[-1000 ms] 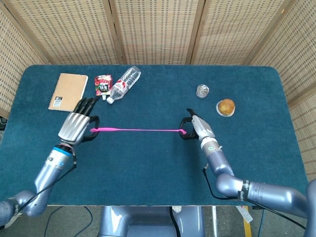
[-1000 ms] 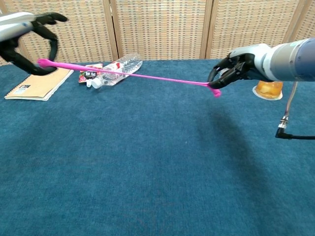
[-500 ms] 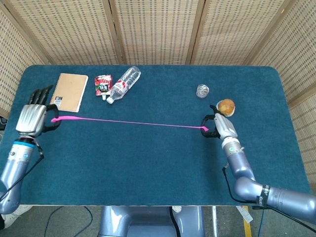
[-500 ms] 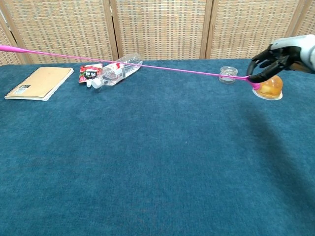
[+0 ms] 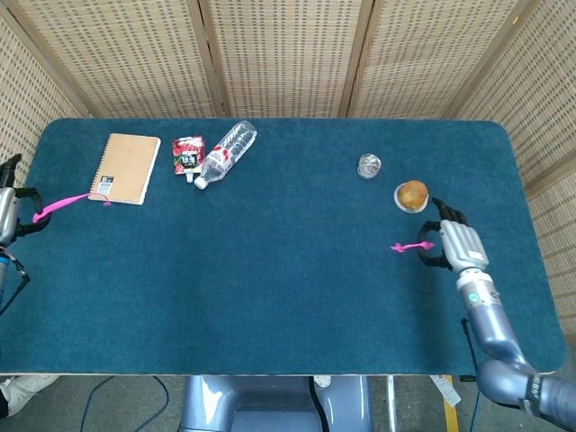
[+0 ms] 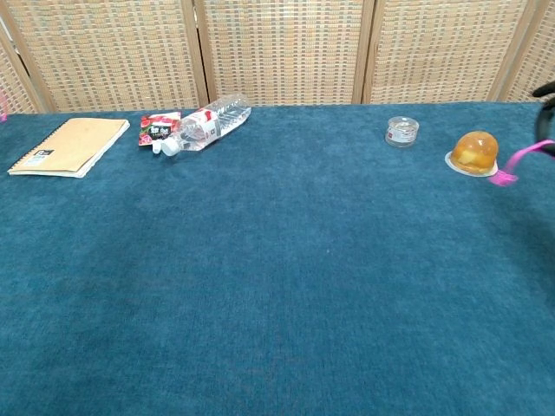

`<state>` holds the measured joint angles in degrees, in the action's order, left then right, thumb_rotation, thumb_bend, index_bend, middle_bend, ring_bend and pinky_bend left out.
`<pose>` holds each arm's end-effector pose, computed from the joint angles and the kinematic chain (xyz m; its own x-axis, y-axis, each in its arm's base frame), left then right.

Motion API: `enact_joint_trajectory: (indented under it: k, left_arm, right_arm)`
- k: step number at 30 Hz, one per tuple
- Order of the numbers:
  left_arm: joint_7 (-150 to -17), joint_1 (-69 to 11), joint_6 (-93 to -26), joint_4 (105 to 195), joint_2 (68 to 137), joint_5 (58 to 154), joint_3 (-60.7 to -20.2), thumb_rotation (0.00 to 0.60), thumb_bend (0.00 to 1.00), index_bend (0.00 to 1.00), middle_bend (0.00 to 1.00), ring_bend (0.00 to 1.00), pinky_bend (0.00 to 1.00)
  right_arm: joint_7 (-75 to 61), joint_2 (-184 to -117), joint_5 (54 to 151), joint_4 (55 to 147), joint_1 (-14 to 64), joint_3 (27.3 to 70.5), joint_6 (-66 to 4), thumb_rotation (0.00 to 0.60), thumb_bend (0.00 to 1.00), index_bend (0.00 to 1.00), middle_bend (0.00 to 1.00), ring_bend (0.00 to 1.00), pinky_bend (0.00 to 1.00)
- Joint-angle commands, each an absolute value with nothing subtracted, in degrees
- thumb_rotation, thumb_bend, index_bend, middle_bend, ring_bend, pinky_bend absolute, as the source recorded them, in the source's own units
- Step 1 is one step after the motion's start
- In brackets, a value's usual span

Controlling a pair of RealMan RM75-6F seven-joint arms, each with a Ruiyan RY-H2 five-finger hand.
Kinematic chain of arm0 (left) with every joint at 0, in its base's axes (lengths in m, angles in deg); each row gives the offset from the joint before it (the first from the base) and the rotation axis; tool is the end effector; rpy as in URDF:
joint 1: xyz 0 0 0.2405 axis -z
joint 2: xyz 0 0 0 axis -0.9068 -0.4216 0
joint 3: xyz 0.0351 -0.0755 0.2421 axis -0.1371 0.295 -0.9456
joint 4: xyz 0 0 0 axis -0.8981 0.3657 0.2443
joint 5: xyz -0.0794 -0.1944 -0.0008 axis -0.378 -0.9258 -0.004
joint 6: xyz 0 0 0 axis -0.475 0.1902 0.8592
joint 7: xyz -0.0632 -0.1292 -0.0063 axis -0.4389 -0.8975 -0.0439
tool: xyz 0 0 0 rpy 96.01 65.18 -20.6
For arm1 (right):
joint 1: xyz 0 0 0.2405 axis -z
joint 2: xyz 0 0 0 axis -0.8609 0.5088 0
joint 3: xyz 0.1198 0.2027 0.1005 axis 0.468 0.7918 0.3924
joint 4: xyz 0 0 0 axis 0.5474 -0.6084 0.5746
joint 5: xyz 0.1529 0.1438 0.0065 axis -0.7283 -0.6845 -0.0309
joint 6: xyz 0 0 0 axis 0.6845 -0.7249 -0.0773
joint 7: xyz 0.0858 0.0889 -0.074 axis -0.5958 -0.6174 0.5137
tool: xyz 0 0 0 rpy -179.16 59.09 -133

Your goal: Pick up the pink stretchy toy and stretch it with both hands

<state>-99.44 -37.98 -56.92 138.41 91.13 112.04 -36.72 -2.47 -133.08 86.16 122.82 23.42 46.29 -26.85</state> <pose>-0.3479 0.3569 0.1919 0.3571 -0.0509 0.9327 0.9298 0.1150 -0.3497 -0.2440 -0.3355 0.1131 0.1605 -0.2451 0.9561 -0.9768 0.0994 0.1894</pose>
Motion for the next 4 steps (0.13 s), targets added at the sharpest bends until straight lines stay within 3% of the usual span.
enact_joint_trajectory:
  k: [1, 4]
  left_arm:
    - [-104.2, -38.8, -56.2, 134.0, 92.6, 113.1, -37.0, 0.6, 0.57, 0.87, 0.0, 0.0, 0.0]
    - [-106.6, -39.2, -56.6, 132.2, 93.1, 114.5, -37.4, 0.6, 0.57, 0.87, 0.0, 0.0, 0.0]
  right_arm:
    - [-6.3, -130.5, 91.1, 122.4, 27.1, 44.2, -28.3, 0.6, 0.58, 0.72, 0.06, 0.0, 0.0]
    - [-8.8, -129.5, 93.8, 122.5, 28.7, 43.8, -28.1, 0.6, 0.58, 0.72, 0.06, 0.0, 0.0]
